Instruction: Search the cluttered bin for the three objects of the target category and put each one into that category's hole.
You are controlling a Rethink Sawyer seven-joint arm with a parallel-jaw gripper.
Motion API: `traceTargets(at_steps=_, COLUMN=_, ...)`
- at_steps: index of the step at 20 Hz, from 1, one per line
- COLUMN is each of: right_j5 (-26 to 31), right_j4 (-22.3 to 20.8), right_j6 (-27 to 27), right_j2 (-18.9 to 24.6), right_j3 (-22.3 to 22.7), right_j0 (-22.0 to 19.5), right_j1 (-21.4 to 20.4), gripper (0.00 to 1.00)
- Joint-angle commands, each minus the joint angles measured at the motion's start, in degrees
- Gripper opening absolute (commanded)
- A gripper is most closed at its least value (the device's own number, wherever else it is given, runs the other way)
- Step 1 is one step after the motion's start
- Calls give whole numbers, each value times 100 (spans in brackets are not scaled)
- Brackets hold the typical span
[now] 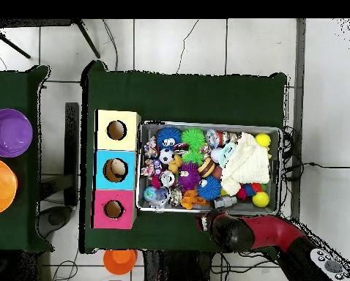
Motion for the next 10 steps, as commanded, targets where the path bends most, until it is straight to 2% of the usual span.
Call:
traceTargets(at_steps=1, right_j5=452, right_j4=-521, right_j6=-2009, right_j2=1081, right_j3=-1179, right_j0=-372, right_j1=301, gripper=100)
traceTargets(at_steps=5, right_j5=595, right_j4=-770, right_j6=-2123, right_j2=1236, right_j3=-1292, right_j0=-556, right_j1=381, gripper=100)
traceTargets(at_steps=10, right_j5=895, right_j4=-781, right_j6=-2098, right_j2=1421, right_j3=-1203, right_j0=-715, right_j1=380, gripper=100)
